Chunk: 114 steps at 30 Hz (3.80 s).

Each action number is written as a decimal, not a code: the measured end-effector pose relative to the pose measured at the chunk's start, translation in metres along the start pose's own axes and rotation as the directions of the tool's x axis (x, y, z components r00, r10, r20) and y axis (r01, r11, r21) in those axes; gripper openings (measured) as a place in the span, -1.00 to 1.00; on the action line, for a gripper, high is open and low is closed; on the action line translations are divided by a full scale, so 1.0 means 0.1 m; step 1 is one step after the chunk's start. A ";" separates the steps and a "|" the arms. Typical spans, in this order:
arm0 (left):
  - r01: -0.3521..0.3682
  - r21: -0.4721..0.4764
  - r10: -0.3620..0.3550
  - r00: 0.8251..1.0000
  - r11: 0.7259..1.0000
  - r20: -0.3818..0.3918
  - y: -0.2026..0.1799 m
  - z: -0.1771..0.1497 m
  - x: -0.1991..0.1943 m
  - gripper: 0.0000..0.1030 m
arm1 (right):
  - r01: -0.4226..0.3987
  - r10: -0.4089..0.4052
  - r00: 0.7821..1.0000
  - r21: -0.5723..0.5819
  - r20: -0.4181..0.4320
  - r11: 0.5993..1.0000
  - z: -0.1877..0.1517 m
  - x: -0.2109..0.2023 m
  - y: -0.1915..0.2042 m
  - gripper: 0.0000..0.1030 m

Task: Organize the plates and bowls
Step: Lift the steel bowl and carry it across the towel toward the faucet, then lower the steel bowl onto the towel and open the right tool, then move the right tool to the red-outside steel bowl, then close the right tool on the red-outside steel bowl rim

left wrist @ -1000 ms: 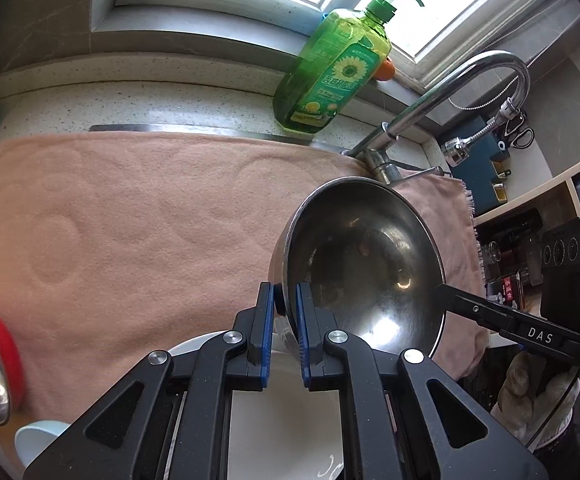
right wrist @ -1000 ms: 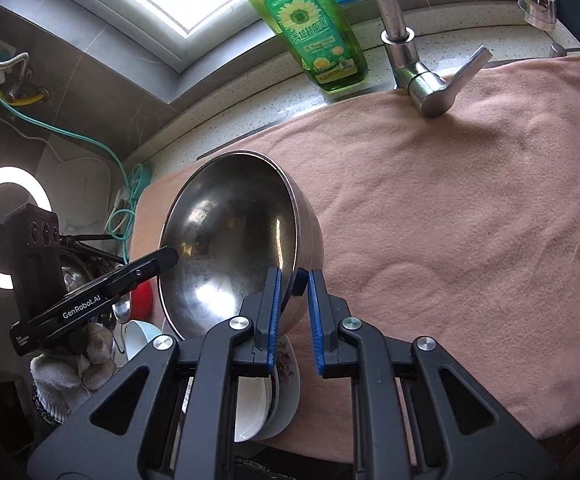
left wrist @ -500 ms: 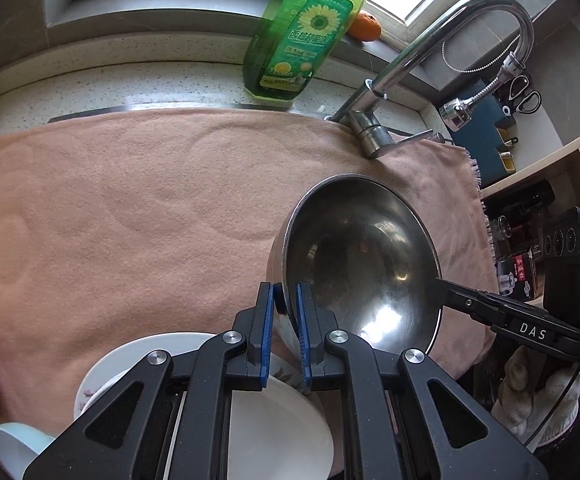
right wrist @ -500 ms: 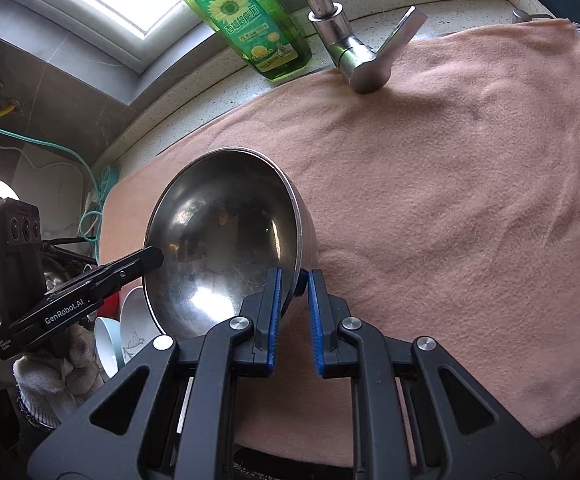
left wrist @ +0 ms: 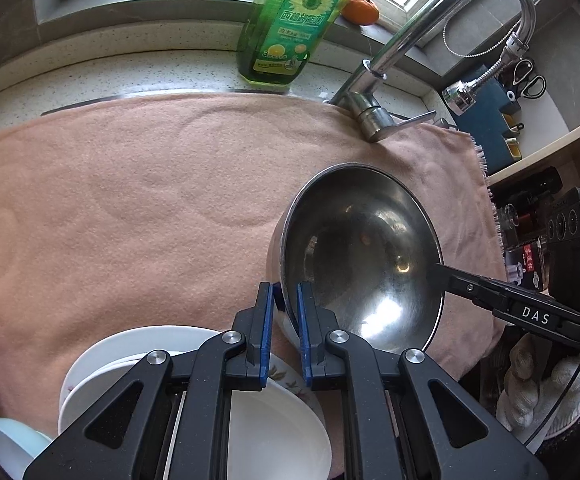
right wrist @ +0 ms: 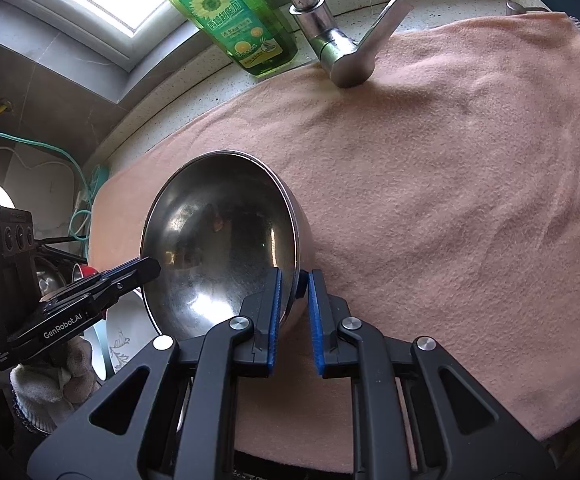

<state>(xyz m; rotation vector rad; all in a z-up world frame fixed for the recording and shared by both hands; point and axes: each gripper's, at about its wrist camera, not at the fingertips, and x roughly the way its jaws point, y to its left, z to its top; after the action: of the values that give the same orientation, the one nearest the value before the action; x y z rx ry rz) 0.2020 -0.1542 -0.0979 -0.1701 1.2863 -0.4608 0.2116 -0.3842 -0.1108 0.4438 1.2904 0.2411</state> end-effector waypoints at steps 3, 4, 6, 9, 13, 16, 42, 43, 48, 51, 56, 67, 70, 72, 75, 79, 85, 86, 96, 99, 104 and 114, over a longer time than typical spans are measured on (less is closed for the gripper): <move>-0.002 0.002 0.002 1.000 1.000 -0.006 -0.01 -0.01 0.03 -0.80 | 0.006 -0.006 1.000 0.001 -0.001 1.000 0.00 0.02 -0.01 -0.74; -0.001 0.000 0.001 1.000 1.000 -0.005 -0.01 -0.01 0.02 -0.80 | 0.004 -0.004 1.000 0.005 0.000 1.000 0.00 0.02 -0.02 -0.74; 0.004 -0.006 -0.004 1.000 1.000 -0.005 0.00 -0.01 0.02 -0.80 | 0.009 -0.009 1.000 -0.002 0.005 1.000 0.00 0.01 -0.01 -0.74; 0.006 -0.006 -0.006 1.000 1.000 -0.006 0.00 -0.02 0.02 -0.80 | 0.020 -0.020 1.000 -0.012 0.004 1.000 -0.02 0.01 0.00 -0.73; 0.014 -0.007 -0.014 1.000 1.000 -0.008 0.00 -0.04 0.01 -0.80 | 0.018 -0.018 1.000 -0.006 0.002 1.000 -0.02 0.01 -0.01 -0.73; 0.013 -0.011 -0.013 1.000 1.000 -0.011 0.00 -0.04 0.01 -0.80 | 0.021 -0.021 1.000 -0.006 0.003 1.000 -0.02 0.02 -0.01 -0.73; 0.020 -0.063 -0.009 0.987 0.998 0.160 0.39 -0.19 -0.78 -0.50 | 0.073 -0.039 0.973 -0.141 0.229 0.987 -0.10 -0.58 0.50 -0.13; 0.024 -0.071 -0.011 0.985 0.997 0.174 0.42 -0.22 -0.84 -0.46 | 0.073 -0.034 0.971 -0.159 0.235 0.985 -0.13 -0.59 0.56 -0.13; 0.049 -0.149 -0.010 0.968 0.988 0.250 0.67 -0.43 -1.16 -0.31 | 0.051 0.010 0.963 -0.220 0.269 0.974 -0.20 -0.63 0.82 0.16; 0.050 -0.196 0.007 0.960 0.979 0.279 0.84 -0.58 -1.33 -0.31 | 0.041 0.038 0.958 -0.269 0.283 0.962 -0.23 -0.63 0.99 0.17; 0.029 -0.282 0.068 0.941 0.959 0.331 1.12 -0.89 -1.60 -0.31 | 0.000 0.098 0.955 -0.329 0.282 0.944 -0.28 -0.58 1.26 0.32; -0.001 -0.471 0.200 0.907 0.882 0.372 1.67 -1.52 -1.91 -0.31 | -0.066 0.150 0.977 -0.450 0.153 0.891 -0.38 -0.31 1.93 0.34; -0.014 -0.506 0.230 0.901 0.862 0.367 1.83 -1.62 -1.94 -0.31 | -0.063 0.138 0.983 -0.486 0.121 0.871 -0.40 -0.19 2.12 0.34; -0.029 -0.533 0.256 0.898 0.846 0.358 1.96 -1.68 -1.95 -0.31 | -0.082 0.150 0.984 -0.495 0.099 0.865 -0.42 -0.12 2.24 0.34; -0.036 -0.565 0.276 0.897 0.824 0.345 2.15 -1.75 -1.94 -0.32 | -0.120 0.172 0.984 -0.514 0.055 0.850 -0.44 0.01 2.45 0.34; -0.039 -0.590 0.283 0.901 0.806 0.328 2.37 -1.80 -1.92 -0.36 | -0.160 0.189 0.982 -0.527 0.000 0.835 -0.47 0.22 2.70 0.32; -0.023 -0.600 0.269 0.908 0.800 0.323 2.59 -1.77 -1.88 -0.42 | -0.225 0.193 0.974 -0.495 -0.115 0.839 -0.46 0.65 2.97 -0.06; -0.015 -0.602 0.260 0.910 0.798 0.322 2.62 -1.76 -1.86 -0.44 | -0.246 0.202 0.969 -0.478 -0.142 0.843 -0.46 0.73 3.00 -0.09; 0.025 -0.621 0.211 0.929 0.784 0.304 2.89 -1.65 -1.73 -0.44 | -0.323 0.218 0.933 -0.397 -0.288 0.859 -0.44 1.35 3.31 -0.34; 0.019 -0.617 0.210 0.932 0.787 0.296 2.93 -1.61 -1.72 -0.44 | -0.320 0.208 0.931 -0.397 -0.299 0.860 -0.43 1.47 3.38 -0.35; 0.025 -0.614 0.193 0.938 0.789 0.287 3.00 -1.56 -1.67 -0.46 | -0.327 0.203 0.921 -0.377 -0.333 0.867 -0.43 1.66 3.44 -0.51; 0.028 -0.614 0.171 0.950 0.788 0.262 3.07 -1.52 -1.57 -0.64 | -0.310 0.173 0.919 -0.379 -0.354 0.872 -0.45 1.87 3.49 -0.68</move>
<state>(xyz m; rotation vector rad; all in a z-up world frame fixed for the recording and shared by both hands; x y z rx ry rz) 0.0974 0.2071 -0.1171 -0.7147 1.0892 0.0751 0.2437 0.0129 -0.1271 0.1905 1.4369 0.8233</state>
